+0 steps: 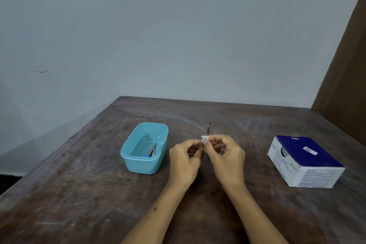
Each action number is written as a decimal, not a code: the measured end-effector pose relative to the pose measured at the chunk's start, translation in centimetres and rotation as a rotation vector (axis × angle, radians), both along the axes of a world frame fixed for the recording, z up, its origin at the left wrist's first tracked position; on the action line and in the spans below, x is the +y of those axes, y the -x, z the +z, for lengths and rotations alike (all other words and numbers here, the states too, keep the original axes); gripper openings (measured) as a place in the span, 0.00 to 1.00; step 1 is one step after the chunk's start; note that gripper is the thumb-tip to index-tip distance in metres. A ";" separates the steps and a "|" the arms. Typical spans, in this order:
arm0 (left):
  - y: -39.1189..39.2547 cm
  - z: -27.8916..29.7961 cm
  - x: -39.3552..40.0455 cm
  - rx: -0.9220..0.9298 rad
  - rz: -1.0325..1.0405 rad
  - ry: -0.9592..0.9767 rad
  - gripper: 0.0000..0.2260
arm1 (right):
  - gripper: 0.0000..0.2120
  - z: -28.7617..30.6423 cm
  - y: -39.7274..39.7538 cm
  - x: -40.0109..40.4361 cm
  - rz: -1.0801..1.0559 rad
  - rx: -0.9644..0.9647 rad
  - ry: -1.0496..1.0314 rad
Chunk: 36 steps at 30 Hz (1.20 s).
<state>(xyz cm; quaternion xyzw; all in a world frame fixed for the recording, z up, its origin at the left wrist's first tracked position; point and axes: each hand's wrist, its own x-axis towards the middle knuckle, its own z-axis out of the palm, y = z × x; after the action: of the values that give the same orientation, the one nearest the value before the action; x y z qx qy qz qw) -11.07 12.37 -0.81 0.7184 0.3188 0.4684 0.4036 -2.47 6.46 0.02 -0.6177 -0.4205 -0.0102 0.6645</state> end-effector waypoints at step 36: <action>-0.3 0.0 0.3 -0.180 -0.081 0.198 0.16 | 0.08 -0.1 0.2 0.2 0.005 0.043 0.023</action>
<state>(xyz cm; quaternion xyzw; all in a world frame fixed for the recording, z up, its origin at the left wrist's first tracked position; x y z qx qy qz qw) -10.81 12.68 -0.78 0.6424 0.2968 0.4804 0.5181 -2.64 6.70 -0.12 -0.6244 -0.4079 0.0096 0.6661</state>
